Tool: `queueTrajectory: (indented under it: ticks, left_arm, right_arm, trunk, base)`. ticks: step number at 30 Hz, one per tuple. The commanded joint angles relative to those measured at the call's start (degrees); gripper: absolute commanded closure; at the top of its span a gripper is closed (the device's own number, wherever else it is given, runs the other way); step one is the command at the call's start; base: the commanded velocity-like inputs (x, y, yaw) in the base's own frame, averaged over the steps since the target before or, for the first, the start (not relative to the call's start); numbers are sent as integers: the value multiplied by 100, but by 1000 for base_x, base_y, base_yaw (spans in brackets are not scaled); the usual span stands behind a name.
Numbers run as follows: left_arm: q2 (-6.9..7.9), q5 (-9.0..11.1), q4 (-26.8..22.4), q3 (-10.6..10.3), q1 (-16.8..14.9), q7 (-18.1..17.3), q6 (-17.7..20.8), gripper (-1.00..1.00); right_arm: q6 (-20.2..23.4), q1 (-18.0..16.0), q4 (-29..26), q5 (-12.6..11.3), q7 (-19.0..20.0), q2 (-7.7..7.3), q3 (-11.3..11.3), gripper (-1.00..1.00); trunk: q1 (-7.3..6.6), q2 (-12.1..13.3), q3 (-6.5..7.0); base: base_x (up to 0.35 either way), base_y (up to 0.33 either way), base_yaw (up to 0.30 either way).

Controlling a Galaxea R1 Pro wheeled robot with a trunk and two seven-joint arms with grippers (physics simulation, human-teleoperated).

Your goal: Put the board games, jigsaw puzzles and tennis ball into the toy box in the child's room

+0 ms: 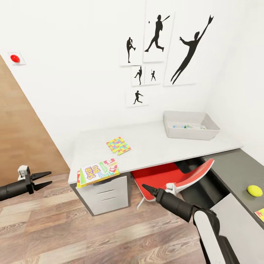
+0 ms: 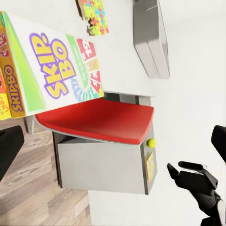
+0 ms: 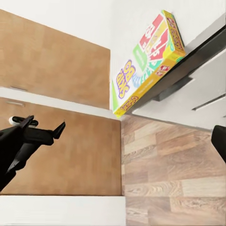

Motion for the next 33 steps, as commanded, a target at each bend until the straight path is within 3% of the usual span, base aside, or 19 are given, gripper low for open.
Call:
queueTrajectory:
  ticks: [1, 8, 14, 29, 33]
  left_arm:
    - [2, 41, 19, -48, -7, -47, 59, -100]
    - [-98, 31, 284, -37, -6, -415, 57, -100]
    - [-117, 39, 366, -32, -5, -459, 58, -100]
    - [-112, 52, 454, -23, -5, -480, 51, -100]
    - [-112, 145, 460, -23, -5, -480, 52, -100]
  right_arm:
    - [68, -54, -2, 35, 29, 11, -11, -100]
    - [235, -181, 3, 43, -22, -1, 21, -100]
    - [286, -156, -1, 40, -6, -65, -29, -100]
    - [222, -167, -2, 44, -29, -38, 93, -100]
    - [221, -167, -2, 44, -16, -32, 101, -100]
  trunk:
    - [3, -12, -11]
    - [3, -12, -11]
    - [3, -12, -11]
    - [3, -12, -11]
    - [3, -12, -11]
  base:
    - [0, -10, 0]
    - [-51, -80, 0]
    - [-49, -80, 0]
    - [-3, -5, 0]
    - [0, 0, 0]
